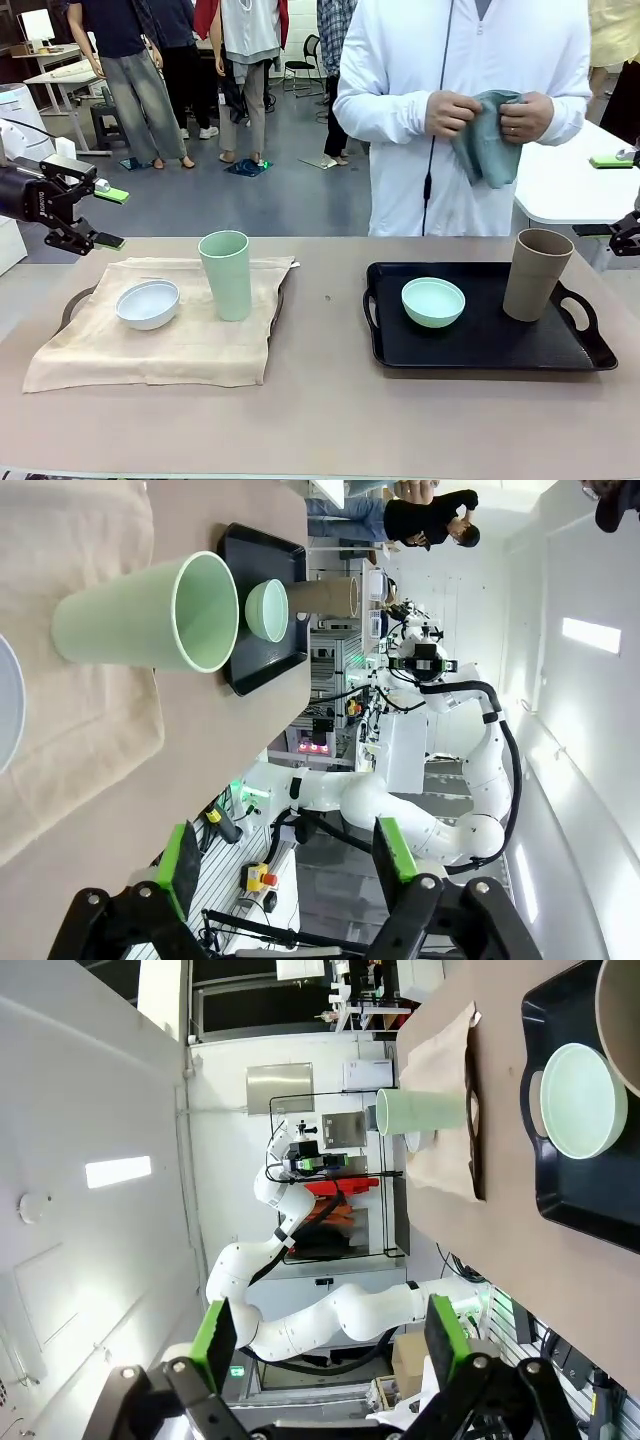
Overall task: Set up a tray with a mat and arrange the tableware.
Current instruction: Pick up the Picnic Bowl and Reusable plastic cup from the Handle tray in front of the human's position and hold them in the air.
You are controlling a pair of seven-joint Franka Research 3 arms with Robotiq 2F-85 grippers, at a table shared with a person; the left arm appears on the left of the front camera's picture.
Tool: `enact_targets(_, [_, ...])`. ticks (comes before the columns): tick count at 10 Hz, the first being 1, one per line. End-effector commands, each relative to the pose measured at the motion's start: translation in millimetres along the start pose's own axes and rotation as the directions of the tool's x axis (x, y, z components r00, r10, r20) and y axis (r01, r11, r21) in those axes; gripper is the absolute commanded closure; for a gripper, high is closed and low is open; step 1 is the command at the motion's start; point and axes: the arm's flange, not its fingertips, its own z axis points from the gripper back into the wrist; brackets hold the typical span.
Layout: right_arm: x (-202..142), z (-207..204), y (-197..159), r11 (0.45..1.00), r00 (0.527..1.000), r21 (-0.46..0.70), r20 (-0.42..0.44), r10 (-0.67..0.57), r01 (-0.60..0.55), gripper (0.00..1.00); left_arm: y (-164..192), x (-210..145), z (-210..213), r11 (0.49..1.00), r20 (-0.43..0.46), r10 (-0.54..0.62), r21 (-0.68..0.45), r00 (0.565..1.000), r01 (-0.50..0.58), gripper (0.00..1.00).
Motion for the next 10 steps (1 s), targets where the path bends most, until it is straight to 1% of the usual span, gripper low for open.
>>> enact_targets(1, [-0.5,-0.1,0.7,1.000,1.000,0.018,-0.001,0.006,-0.006,0.00,-2.4,-2.0,2.4,1.000,0.002,-0.009,-0.006,1.000,0.009,0.09])
enact_targets(10, [-0.5,-0.1,0.7,1.000,1.000,0.018,-0.001,0.006,-0.006,0.00,-2.4,-2.0,2.4,1.000,0.002,-0.009,-0.006,1.000,0.009,0.09])
